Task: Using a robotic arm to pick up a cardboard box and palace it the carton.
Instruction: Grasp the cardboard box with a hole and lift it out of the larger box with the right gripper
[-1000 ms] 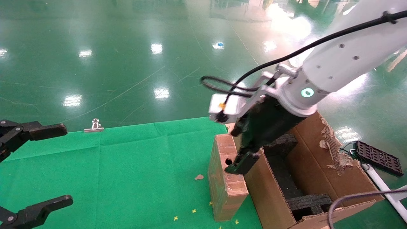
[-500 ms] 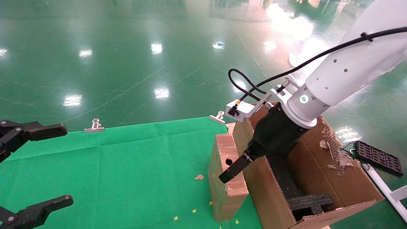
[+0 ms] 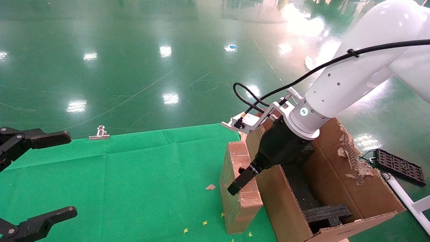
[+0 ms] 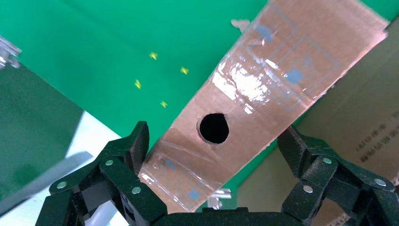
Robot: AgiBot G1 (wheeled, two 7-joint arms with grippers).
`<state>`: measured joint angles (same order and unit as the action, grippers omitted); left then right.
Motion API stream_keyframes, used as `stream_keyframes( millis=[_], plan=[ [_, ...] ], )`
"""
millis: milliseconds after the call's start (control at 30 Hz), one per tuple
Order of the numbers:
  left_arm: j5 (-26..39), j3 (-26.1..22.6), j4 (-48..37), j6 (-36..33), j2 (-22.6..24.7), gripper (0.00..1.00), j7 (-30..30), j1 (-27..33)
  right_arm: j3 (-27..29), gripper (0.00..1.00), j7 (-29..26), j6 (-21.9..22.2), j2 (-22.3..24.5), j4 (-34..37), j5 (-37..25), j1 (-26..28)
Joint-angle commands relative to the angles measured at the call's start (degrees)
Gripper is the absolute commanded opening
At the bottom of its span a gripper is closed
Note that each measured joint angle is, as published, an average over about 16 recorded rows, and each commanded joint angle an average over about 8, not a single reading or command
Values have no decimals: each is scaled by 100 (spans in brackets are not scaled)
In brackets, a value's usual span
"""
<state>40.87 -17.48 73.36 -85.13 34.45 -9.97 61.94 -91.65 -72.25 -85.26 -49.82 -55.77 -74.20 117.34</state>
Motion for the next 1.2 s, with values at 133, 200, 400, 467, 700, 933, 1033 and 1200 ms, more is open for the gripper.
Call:
stream_keyframes(
  millis=[133, 200, 400, 467, 700, 933, 1033, 1200],
  plan=[
    [-1, -1, 0, 1, -1, 39, 1, 0, -80, 0, -78, -31, -62, -86, -161, 33],
    [-1, -2, 0, 1, -1, 22, 1, 0, -99, 0, -123, -35, -44, -149, -192, 35],
    [-2, -3, 0, 1, -1, 0, 2, 1, -143, 0, -204, -35, 19, -296, -259, 24],
    [-3, -4, 0, 2, -2, 0, 2, 1, -153, 0, -217, -39, 29, -327, -278, 26],
    [-4, -6, 0, 2, -2, 0, 3, 1, -183, 0, -231, -56, 32, -401, -326, 28],
    [-5, -7, 0, 3, -3, 0, 4, 2, -210, 0, -154, -67, 11, -463, -405, 48],
    [-6, -8, 0, 3, -3, 0, 4, 2, -188, 0, -67, -44, 38, -497, -409, 80],
    [-6, -9, 0, 4, -4, 0, 5, 2, 12, 0, 233, 270, 305, -623, -377, 238]
  ],
)
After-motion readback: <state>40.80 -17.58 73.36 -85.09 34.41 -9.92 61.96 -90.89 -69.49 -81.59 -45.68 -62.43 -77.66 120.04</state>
